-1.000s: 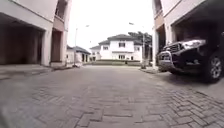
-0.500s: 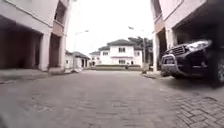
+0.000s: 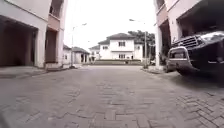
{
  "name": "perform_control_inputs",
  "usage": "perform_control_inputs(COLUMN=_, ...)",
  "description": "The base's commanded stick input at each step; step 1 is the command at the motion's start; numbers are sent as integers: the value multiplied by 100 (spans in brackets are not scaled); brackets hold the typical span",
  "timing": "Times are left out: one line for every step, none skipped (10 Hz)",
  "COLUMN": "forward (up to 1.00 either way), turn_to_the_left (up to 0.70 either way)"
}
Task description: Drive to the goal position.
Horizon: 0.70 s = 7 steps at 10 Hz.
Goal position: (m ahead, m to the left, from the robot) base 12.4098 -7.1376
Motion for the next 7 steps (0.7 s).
perform_control_inputs(forward=70, turn_to_the_left=0)
perform_control_inputs(forward=70, turn_to_the_left=0)
perform_control_inputs(forward=70, turn_to_the_left=0)
perform_control_inputs(forward=70, turn_to_the_left=0)
perform_control_inputs(forward=70, turn_to_the_left=0)
perform_control_inputs(forward=70, turn_to_the_left=0)
perform_control_inputs(forward=70, turn_to_the_left=0)
